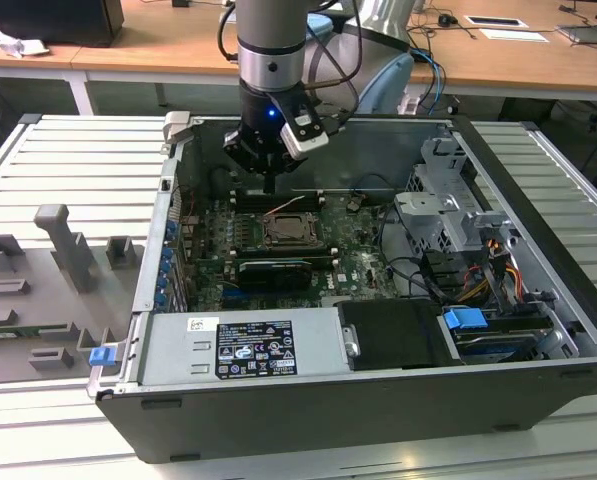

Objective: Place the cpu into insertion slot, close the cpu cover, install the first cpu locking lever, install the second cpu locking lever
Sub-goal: 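Install the first cpu locking lever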

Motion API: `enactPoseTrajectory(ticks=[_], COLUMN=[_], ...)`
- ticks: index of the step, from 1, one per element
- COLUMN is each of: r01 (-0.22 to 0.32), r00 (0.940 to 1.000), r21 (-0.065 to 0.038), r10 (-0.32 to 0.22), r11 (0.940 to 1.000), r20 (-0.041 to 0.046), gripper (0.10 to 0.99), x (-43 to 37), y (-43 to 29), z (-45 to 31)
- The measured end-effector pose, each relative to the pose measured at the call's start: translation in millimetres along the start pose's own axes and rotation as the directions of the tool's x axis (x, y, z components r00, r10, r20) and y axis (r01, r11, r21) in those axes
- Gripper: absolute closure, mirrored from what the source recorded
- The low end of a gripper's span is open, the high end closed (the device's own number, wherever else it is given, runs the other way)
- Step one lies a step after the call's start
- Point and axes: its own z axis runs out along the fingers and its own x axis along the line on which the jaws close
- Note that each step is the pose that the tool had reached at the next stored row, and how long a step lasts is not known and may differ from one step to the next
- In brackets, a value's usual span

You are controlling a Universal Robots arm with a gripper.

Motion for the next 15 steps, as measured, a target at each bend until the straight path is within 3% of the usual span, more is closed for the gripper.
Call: enactPoseTrajectory(ticks=[13,15], r01=[0.000,0.000], r00=[1.0000,1.0000], r21=[-0.001,-0.013], r10=[0.000,0.000], r11=[1.0000,0.9999], r20=[0.0027,0.0064], gripper=[0.980,0.980], x=[-6.3,-6.3], y=[-0.1,-0.1], z=[2.9,3.8])
